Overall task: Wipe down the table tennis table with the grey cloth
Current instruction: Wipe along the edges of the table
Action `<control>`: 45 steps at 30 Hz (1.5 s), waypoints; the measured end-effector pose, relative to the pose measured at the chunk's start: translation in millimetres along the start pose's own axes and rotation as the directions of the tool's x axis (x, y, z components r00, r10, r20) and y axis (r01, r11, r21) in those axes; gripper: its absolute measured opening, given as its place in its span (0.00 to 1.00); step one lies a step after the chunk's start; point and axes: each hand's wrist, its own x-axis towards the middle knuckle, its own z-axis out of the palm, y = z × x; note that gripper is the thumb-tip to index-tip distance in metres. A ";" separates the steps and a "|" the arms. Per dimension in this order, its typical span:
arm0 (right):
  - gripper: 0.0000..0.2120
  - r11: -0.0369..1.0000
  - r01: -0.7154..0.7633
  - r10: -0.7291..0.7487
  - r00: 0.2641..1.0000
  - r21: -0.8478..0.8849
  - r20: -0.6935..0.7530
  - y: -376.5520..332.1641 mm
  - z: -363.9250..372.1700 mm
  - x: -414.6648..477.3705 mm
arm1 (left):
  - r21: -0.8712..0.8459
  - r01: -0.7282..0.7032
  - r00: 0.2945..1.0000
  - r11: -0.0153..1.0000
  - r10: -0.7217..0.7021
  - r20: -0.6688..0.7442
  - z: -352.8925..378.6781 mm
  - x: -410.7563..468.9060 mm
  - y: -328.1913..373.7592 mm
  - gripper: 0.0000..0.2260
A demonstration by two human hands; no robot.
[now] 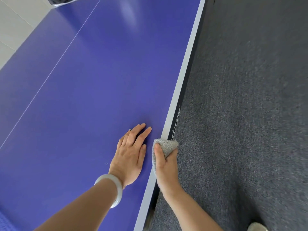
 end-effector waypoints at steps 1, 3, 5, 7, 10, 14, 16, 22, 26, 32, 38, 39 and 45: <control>0.40 1.000 0.001 -0.001 1.000 -0.005 0.000 0.0 -0.4 -0.1 | 0.001 0.000 1.000 1.000 0.000 0.001 0.2 0.1 -0.3 0.24; 0.42 1.000 0.003 -0.003 1.000 -0.020 -0.001 0.5 -1.0 -0.3 | -0.001 -0.001 1.000 1.000 0.001 0.006 0.6 -0.1 -0.7 0.24; 0.43 1.000 0.002 -0.002 1.000 -0.027 0.002 1.4 -1.3 0.0 | -0.002 -0.003 1.000 1.000 0.003 0.005 1.2 -0.2 -1.2 0.24; 0.42 0.999 -0.014 0.015 1.000 -0.035 0.006 1.3 -0.9 3.0 | 0.006 -0.008 1.000 1.000 0.008 -0.001 1.6 0.3 -0.8 0.24; 0.34 0.995 -0.083 0.083 0.996 -0.055 0.009 -6.3 -1.4 17.9 | 0.017 -0.019 1.000 1.000 0.020 -0.024 0.2 -0.1 0.3 0.23; 0.26 0.993 -0.114 0.114 0.993 -0.042 -0.005 -14.5 -4.0 32.3 | 0.023 -0.027 0.999 0.999 0.028 -0.043 1.8 0.4 -0.7 0.23; 0.24 0.994 -0.106 0.106 0.994 -0.015 -0.030 -14.9 -2.2 26.5 | 0.017 -0.028 0.999 0.999 0.029 -0.046 2.2 -0.1 -0.2 0.23; 0.32 0.994 -0.106 0.106 0.991 -0.006 -0.080 -2.4 2.3 0.0 | 0.004 -0.034 0.999 0.999 0.034 -0.039 1.7 -0.5 -1.3 0.23; 0.26 0.985 -0.164 0.161 0.985 -0.047 -0.057 -27.1 0.7 42.0 | -0.002 -0.019 0.999 1.000 0.019 -0.026 1.0 -1.0 -1.5 0.23; 0.25 0.987 -0.160 0.162 0.984 0.035 -0.078 -44.8 0.2 56.7 | 0.003 -0.003 1.000 1.000 0.003 0.000 2.0 -0.4 -1.9 0.24; 0.34 0.989 -0.146 0.145 0.985 -0.002 -0.095 -7.5 5.4 3.5 | -0.003 -0.009 1.000 1.000 0.009 -0.004 -1.7 1.2 0.1 0.23; 0.32 0.988 -0.157 0.157 0.984 0.005 -0.083 -12.0 5.0 11.3 | -0.002 -0.010 1.000 1.000 0.010 -0.006 -1.8 1.6 0.2 0.23; 0.28 0.989 -0.144 0.146 0.987 0.019 -0.071 -68.5 -2.2 91.4 | 0.008 0.000 1.000 1.000 0.000 0.007 -1.9 1.9 2.5 0.24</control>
